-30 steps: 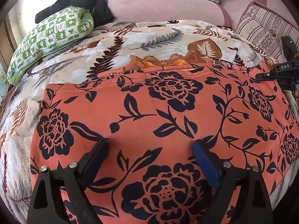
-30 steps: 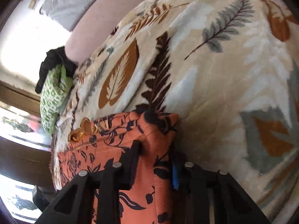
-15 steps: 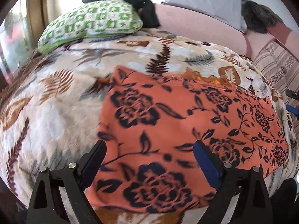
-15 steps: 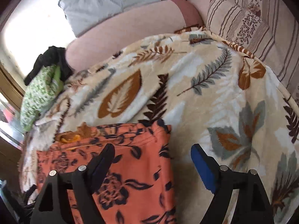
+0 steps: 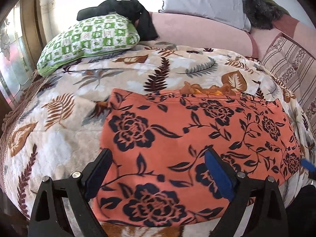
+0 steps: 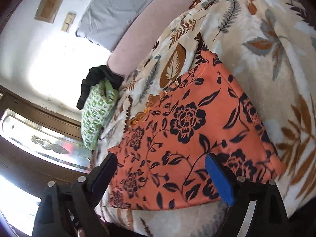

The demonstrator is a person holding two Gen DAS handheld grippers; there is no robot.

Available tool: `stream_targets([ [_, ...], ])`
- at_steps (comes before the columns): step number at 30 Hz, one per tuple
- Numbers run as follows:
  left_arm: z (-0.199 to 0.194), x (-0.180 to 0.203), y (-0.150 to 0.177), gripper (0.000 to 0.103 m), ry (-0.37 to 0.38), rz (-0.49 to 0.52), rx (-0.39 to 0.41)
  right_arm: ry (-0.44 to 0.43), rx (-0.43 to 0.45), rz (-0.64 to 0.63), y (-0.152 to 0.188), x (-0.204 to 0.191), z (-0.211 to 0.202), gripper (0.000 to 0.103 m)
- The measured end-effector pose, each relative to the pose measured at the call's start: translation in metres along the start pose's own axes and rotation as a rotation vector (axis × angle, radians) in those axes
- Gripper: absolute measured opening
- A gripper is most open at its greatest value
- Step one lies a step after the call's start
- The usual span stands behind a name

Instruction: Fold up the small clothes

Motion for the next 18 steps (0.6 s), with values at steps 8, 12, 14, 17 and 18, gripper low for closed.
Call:
stream_targets([
  [8, 0.022, 0.055, 0.002, 0.095, 0.03, 0.067, -0.086, 0.002, 0.017, 0.341, 0.048, 0.065, 0.015, 0.092],
  [12, 0.024, 0.062, 0.009, 0.095, 0.03, 0.067, -0.098, 0.026, 0.074, 0.384, 0.022, 0.076, 0.013, 0.092],
  [14, 0.025, 0.061, 0.01, 0.095, 0.025, 0.069, -0.097, 0.022, 0.093, 0.387, 0.014, 0.073, 0.013, 0.093],
  [17, 0.028, 0.059, 0.012, 0.095, 0.029, 0.056, -0.104, 0.032, 0.13, 0.376, 0.003, 0.071, 0.013, 0.093],
  [18, 0.03, 0.059, 0.013, 0.095, 0.03, 0.055, -0.108, 0.048, 0.137, 0.384, 0.002, 0.074, 0.013, 0.093],
])
Point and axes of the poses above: each gripper's, at about its wrist camera, not at the fingertips, and z roughly the way its jaws point, x to its right, y to its underside, the point moved 8 cm from there along z, roughly the way its jaws point, and after that the axes turned 4 degrees about -z, right-handed, at the moved point
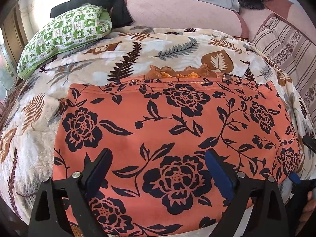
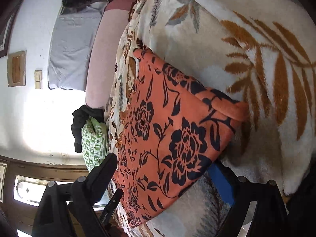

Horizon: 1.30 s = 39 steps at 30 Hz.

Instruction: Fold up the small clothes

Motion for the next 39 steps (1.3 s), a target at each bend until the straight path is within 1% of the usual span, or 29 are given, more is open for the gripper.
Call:
stream_targets([
  [2, 0.009, -0.001, 0.001, 0.095, -0.01, 0.015, -0.005, -0.003, 0.007, 0.033, -0.003, 0.006, 0.002, 0.093],
  [3, 0.019, -0.002, 0.005, 0.095, -0.016, 0.023, -0.024, -0.007, 0.012, 0.044, -0.003, 0.007, 0.001, 0.093],
  [4, 0.032, -0.004, 0.011, 0.095, -0.03, 0.026, -0.063, -0.003, 0.016, 0.048, -0.004, 0.006, 0.002, 0.093],
  [5, 0.038, -0.006, 0.014, 0.097, -0.033, 0.025, -0.067, 0.005, 0.018, 0.048, -0.006, 0.004, 0.003, 0.093],
  [6, 0.034, -0.005, 0.012, 0.097, -0.035, 0.027, -0.032, 0.011, 0.015, 0.042, -0.008, 0.001, 0.006, 0.093],
  [8, 0.025, -0.002, 0.01, 0.097, -0.033, 0.026, -0.048, -0.015, 0.014, 0.031, -0.012, -0.008, 0.008, 0.093],
  [9, 0.018, 0.0, 0.007, 0.097, -0.015, 0.017, -0.032, -0.025, 0.019, 0.012, -0.015, -0.014, 0.008, 0.093],
  [11, 0.008, 0.002, -0.001, 0.097, -0.019, 0.021, 0.024, -0.002, 0.035, -0.02, -0.018, -0.018, 0.008, 0.093],
  [12, 0.011, 0.003, -0.001, 0.097, -0.036, 0.032, 0.028, 0.022, 0.027, -0.024, -0.018, -0.016, 0.012, 0.093],
  [13, 0.024, 0.003, 0.005, 0.097, -0.053, 0.043, -0.019, 0.052, 0.015, -0.031, -0.018, -0.011, 0.017, 0.092],
  [14, 0.04, 0.003, 0.014, 0.097, -0.053, 0.052, -0.087, 0.061, 0.01, -0.038, -0.019, -0.008, 0.021, 0.089],
  [15, 0.038, 0.001, 0.011, 0.102, -0.05, 0.049, -0.037, 0.081, 0.012, -0.052, -0.02, -0.006, 0.023, 0.084],
  [16, 0.036, 0.001, 0.009, 0.102, -0.047, 0.047, -0.038, 0.111, 0.007, -0.074, -0.021, -0.006, 0.024, 0.069],
  [17, 0.034, 0.0, 0.008, 0.102, -0.039, 0.035, -0.054, 0.134, -0.007, -0.109, -0.022, -0.009, 0.026, 0.039],
  [18, 0.032, -0.001, 0.006, 0.102, -0.027, 0.022, -0.063, 0.171, -0.024, -0.141, -0.023, -0.01, 0.028, 0.023],
  [19, 0.029, -0.002, 0.005, 0.101, -0.004, 0.015, -0.075, 0.182, -0.036, -0.156, -0.024, -0.012, 0.03, 0.019],
  [21, 0.013, -0.013, 0.003, 0.101, 0.051, -0.027, -0.062, 0.212, -0.042, -0.217, -0.027, -0.027, 0.032, 0.019],
  [23, -0.01, -0.039, 0.005, 0.101, 0.1, -0.124, -0.006, 0.207, -0.018, -0.302, -0.025, -0.061, 0.031, 0.019],
  [24, -0.025, -0.058, 0.005, 0.101, 0.12, -0.183, 0.033, 0.207, 0.001, -0.385, -0.021, -0.088, 0.03, 0.019],
  [26, -0.05, -0.102, 0.014, 0.101, 0.114, -0.294, 0.11, 0.194, 0.023, -0.583, 0.003, -0.152, 0.034, 0.018],
  [28, -0.072, -0.151, 0.028, 0.101, 0.081, -0.404, 0.186, 0.168, 0.023, -0.793, 0.048, -0.215, 0.043, 0.018],
  [30, -0.083, -0.2, 0.045, 0.101, 0.022, -0.506, 0.238, 0.127, -0.011, -0.978, 0.109, -0.262, 0.059, 0.018],
  [32, -0.08, -0.241, 0.063, 0.101, -0.032, -0.595, 0.247, 0.1, -0.102, -1.122, 0.179, -0.283, 0.09, 0.018],
  [34, -0.066, -0.268, 0.078, 0.101, -0.045, -0.666, 0.211, 0.109, -0.212, -1.206, 0.236, -0.266, 0.125, 0.018],
  [35, -0.06, -0.274, 0.084, 0.1, -0.042, -0.696, 0.188, 0.127, -0.256, -1.222, 0.255, -0.249, 0.141, 0.019],
  [36, -0.058, -0.278, 0.087, 0.099, -0.027, -0.713, 0.178, 0.16, -0.32, -1.217, 0.268, -0.222, 0.155, 0.019],
  [37, -0.058, -0.279, 0.088, 0.099, -0.016, -0.711, 0.188, 0.196, -0.394, -1.191, 0.276, -0.199, 0.163, 0.019],
  [38, -0.061, -0.278, 0.085, 0.099, -0.016, -0.695, 0.208, 0.214, -0.434, -1.161, 0.278, -0.179, 0.16, 0.02],
  [39, -0.063, -0.276, 0.083, 0.099, -0.021, -0.675, 0.222, 0.211, -0.424, -1.142, 0.272, -0.169, 0.15, 0.02],
])
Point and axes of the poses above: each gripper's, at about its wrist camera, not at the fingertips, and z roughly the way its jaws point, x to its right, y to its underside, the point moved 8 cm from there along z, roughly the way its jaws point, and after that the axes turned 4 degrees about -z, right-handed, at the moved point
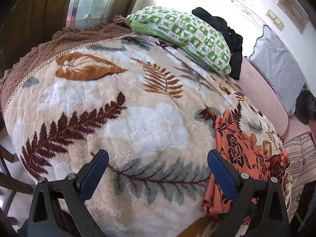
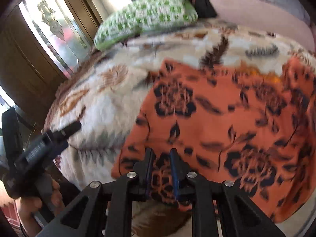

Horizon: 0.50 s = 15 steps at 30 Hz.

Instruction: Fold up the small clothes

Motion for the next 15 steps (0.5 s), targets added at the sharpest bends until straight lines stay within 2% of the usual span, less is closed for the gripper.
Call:
stream_targets([
  [1, -0.002, 0.003, 0.001, 0.099, 0.005, 0.015, 0.002, 0.004, 0.029, 0.033, 0.007, 0.011, -0.013, 0.038],
  [2, -0.002, 0.006, 0.002, 0.099, 0.013, 0.025, -0.005, 0.005, 0.063, 0.094, 0.011, 0.028, -0.03, 0.076],
  [3, -0.001, 0.008, 0.004, 0.099, 0.02, 0.032, -0.011, 0.015, 0.115, 0.16, 0.013, 0.048, -0.052, 0.092],
  [4, -0.001, 0.013, 0.006, 0.099, 0.027, 0.041, -0.013, 0.054, 0.164, 0.21, 0.014, 0.069, -0.073, 0.102],
  [7, 0.001, 0.03, 0.008, 0.099, 0.047, 0.076, -0.003, 0.247, 0.243, 0.256, 0.012, 0.122, -0.127, 0.102],
  [8, 0.002, 0.035, 0.009, 0.099, 0.052, 0.089, -0.001, 0.295, 0.232, 0.258, 0.01, 0.133, -0.134, 0.103],
  [9, 0.003, 0.04, 0.01, 0.099, 0.053, 0.102, 0.0, 0.304, 0.217, 0.242, 0.004, 0.137, -0.136, 0.103],
  [11, 0.004, 0.046, 0.012, 0.099, 0.047, 0.132, 0.003, 0.367, 0.161, 0.18, -0.016, 0.135, -0.128, 0.103],
  [13, 0.004, 0.048, 0.013, 0.099, 0.04, 0.153, 0.008, 0.423, 0.11, 0.066, -0.046, 0.121, -0.107, 0.102],
  [15, 0.005, 0.045, 0.013, 0.099, 0.026, 0.155, 0.011, 0.502, -0.031, 0.019, -0.066, 0.125, -0.07, 0.102],
])
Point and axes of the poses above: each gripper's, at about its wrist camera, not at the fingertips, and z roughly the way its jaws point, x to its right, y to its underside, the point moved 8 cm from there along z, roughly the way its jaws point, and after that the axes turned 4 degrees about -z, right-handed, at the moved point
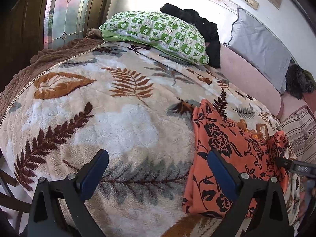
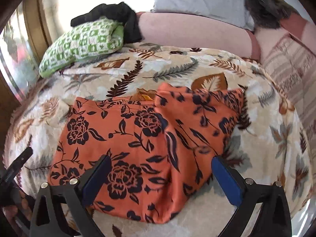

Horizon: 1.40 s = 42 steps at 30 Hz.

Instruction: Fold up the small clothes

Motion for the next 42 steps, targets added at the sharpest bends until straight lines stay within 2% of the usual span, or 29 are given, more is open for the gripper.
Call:
stream_targets([
  [1, 0.001, -0.002, -0.001, 0.099, -0.003, -0.007, -0.001, 0.057, -0.065, -0.019, -0.01, -0.001, 0.021, 0.102],
  [3, 0.001, -0.008, -0.002, 0.099, -0.007, -0.031, -0.001, 0.255, -0.127, 0.009, -0.025, 0.026, 0.056, 0.101],
  [4, 0.0, -0.01, -0.002, 0.099, -0.005, -0.041, 0.0, 0.293, -0.193, 0.056, -0.022, 0.043, 0.071, 0.1],
  [7, -0.003, -0.016, -0.005, 0.099, 0.005, -0.064, 0.011, 0.157, -0.223, 0.304, -0.001, 0.088, 0.079, 0.034],
  [10, -0.006, -0.015, -0.005, 0.099, 0.02, -0.067, 0.014, -0.009, -0.118, 0.553, 0.026, 0.132, 0.055, 0.025],
  [14, -0.009, -0.01, -0.005, 0.099, 0.027, -0.034, 0.023, -0.235, -0.014, 0.846, 0.07, 0.17, 0.038, 0.023],
  [18, -0.011, -0.013, -0.005, 0.099, 0.027, -0.052, 0.026, -0.323, 0.049, 0.985, 0.091, 0.186, 0.032, 0.023],
  [19, -0.011, -0.014, -0.006, 0.099, 0.024, -0.057, 0.028, -0.313, 0.068, 0.971, 0.088, 0.183, 0.025, 0.021],
  [22, -0.012, -0.017, -0.007, 0.099, 0.017, -0.064, 0.033, -0.298, 0.162, 0.783, 0.047, 0.149, -0.007, 0.018],
  [24, -0.013, -0.019, -0.008, 0.099, 0.013, -0.069, 0.04, -0.317, 0.234, 0.608, 0.012, 0.102, -0.035, 0.015],
  [26, -0.014, -0.022, -0.009, 0.099, 0.006, -0.076, 0.052, -0.338, 0.315, 0.383, -0.017, 0.033, -0.065, 0.008],
  [28, -0.013, -0.026, -0.01, 0.099, -0.005, -0.08, 0.054, -0.373, 0.342, 0.142, -0.03, -0.051, -0.078, 0.008],
  [30, -0.013, -0.03, -0.01, 0.099, -0.014, -0.086, 0.048, -0.412, 0.293, -0.04, -0.019, -0.119, -0.065, 0.009],
  [32, -0.015, -0.035, -0.011, 0.099, -0.014, -0.098, 0.055, -0.427, 0.231, -0.123, 0.008, -0.151, -0.041, 0.01],
  [33, -0.016, -0.037, -0.011, 0.099, -0.009, -0.105, 0.058, -0.451, 0.184, -0.1, 0.024, -0.15, -0.031, 0.01],
  [34, -0.016, -0.036, -0.011, 0.099, -0.002, -0.108, 0.059, -0.475, 0.162, -0.05, 0.038, -0.141, -0.028, 0.011],
  [36, -0.015, -0.022, -0.009, 0.099, 0.036, -0.087, 0.035, -0.486, 0.162, 0.072, 0.062, -0.104, -0.03, 0.025],
  [37, -0.014, -0.008, -0.005, 0.099, 0.075, -0.064, 0.01, -0.48, 0.171, 0.135, 0.069, -0.08, -0.034, 0.067],
  [38, -0.013, 0.012, -0.001, 0.099, 0.121, -0.034, -0.016, -0.474, 0.204, 0.214, 0.079, -0.048, -0.042, 0.098],
  [40, -0.011, 0.065, 0.014, 0.1, 0.253, 0.05, -0.086, -0.435, 0.273, 0.322, 0.088, 0.008, -0.059, 0.099],
  [42, -0.002, 0.122, 0.03, 0.1, 0.382, 0.118, -0.185, -0.377, 0.295, 0.396, 0.105, 0.058, -0.07, 0.099],
])
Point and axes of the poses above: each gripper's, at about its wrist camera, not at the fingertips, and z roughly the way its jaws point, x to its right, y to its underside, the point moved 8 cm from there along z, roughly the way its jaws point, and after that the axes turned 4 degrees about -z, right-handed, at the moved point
